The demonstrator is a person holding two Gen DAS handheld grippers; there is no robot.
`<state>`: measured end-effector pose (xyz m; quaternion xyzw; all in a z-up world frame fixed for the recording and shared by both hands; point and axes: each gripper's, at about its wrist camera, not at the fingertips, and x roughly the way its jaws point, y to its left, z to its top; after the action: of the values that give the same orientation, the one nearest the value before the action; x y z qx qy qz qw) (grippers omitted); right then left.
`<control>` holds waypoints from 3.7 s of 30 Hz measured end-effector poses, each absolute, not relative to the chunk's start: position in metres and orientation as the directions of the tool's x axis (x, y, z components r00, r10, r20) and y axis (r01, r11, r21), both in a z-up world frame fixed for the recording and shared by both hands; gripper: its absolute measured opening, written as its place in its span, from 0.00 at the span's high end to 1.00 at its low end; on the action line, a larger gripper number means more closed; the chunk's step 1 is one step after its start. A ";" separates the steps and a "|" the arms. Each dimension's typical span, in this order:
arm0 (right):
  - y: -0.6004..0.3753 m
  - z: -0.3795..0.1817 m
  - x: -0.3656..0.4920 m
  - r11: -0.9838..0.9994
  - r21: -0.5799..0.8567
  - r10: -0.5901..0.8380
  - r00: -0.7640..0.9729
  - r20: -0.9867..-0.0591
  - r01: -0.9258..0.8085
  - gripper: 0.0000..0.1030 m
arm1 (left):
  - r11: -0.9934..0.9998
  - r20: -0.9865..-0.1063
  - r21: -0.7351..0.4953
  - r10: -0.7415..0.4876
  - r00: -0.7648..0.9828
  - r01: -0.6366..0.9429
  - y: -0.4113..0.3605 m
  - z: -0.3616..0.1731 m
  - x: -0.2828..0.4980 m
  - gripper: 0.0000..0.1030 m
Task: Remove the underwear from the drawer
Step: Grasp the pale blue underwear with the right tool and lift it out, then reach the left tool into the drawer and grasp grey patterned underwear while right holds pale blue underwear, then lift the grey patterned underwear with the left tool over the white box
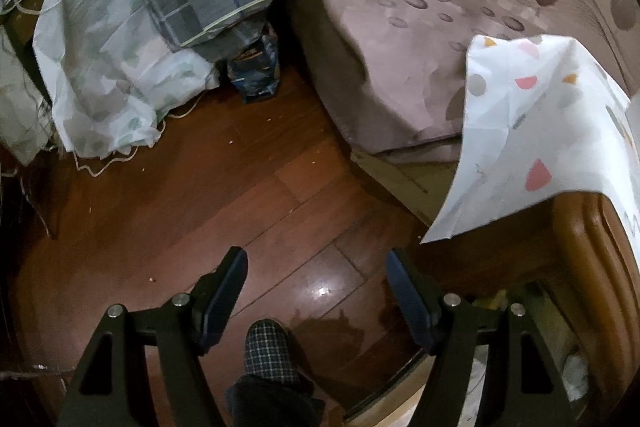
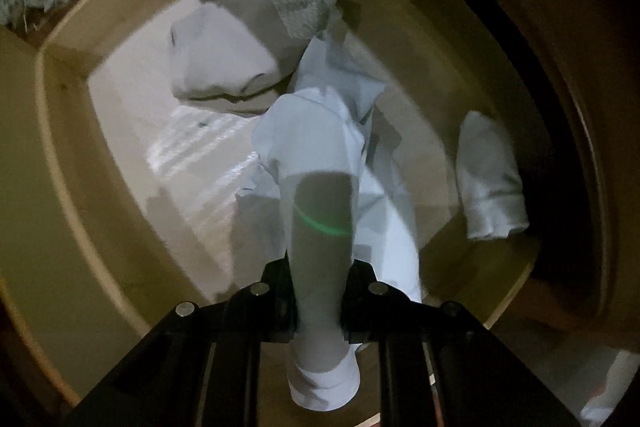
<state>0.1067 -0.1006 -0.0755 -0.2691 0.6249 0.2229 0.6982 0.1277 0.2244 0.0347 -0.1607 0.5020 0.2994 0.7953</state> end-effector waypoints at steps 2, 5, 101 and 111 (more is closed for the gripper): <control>-0.110 -0.068 0.115 0.786 -0.069 0.003 0.116 -0.993 -0.614 0.87 | 0.786 -0.893 0.052 0.312 0.324 -0.616 0.218 0.035 0.131 0.28; -0.115 -0.053 0.113 0.833 -0.041 0.040 0.133 -0.990 -0.552 0.87 | 0.821 -0.893 0.061 0.299 0.336 -0.567 0.206 0.034 0.136 0.28; -0.240 0.002 0.074 0.939 0.124 -0.070 0.531 -0.844 0.321 0.86 | 0.737 -0.983 -0.183 -0.146 0.110 -0.651 0.032 -0.138 0.160 0.75; -0.237 0.003 0.074 0.946 0.107 -0.078 0.536 -0.841 0.307 0.86 | 0.830 -0.983 -0.176 -0.123 0.134 -0.530 0.028 -0.105 0.138 0.76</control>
<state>0.0738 -0.2370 0.0030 0.1218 0.4689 -0.1110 0.8677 0.1378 0.0283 -0.1048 -0.2542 0.6421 0.1436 0.7089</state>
